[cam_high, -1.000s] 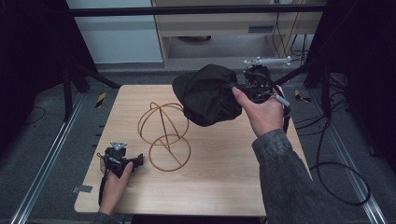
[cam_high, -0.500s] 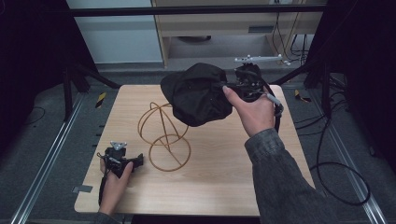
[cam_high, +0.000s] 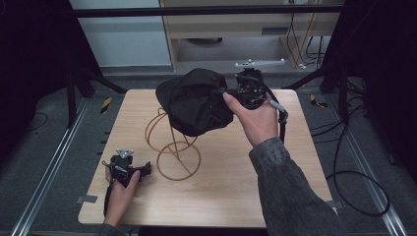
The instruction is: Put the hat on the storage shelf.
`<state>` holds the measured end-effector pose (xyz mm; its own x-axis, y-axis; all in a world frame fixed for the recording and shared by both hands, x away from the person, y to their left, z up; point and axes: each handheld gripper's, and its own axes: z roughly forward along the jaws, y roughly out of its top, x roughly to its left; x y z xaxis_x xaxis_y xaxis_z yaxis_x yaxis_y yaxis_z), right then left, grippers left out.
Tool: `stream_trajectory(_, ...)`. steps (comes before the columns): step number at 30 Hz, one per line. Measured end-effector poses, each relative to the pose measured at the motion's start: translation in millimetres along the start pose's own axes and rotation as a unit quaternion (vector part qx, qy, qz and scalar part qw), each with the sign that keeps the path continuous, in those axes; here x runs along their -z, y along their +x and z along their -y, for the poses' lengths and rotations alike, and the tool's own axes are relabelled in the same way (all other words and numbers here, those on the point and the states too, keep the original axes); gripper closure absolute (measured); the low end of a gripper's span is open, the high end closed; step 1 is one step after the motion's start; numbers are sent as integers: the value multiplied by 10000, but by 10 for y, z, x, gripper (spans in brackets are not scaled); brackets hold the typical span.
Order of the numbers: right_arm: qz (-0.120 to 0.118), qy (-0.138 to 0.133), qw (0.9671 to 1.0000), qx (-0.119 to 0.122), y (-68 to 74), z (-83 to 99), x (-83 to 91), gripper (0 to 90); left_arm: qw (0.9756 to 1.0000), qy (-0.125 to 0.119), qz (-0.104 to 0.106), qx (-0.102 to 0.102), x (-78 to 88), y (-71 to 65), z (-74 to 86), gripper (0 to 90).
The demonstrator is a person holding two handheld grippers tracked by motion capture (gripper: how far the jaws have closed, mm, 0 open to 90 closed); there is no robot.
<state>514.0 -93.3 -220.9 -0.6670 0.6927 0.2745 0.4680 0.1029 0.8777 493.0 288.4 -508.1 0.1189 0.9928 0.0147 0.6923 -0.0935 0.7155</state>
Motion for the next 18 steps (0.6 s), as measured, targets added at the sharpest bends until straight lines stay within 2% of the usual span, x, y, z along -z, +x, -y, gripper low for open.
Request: stream_trajectory(18, -357, 174, 9991, 161, 231, 84, -207, 862, 10000, -2, -6, -7, 0, 0, 0, 0)
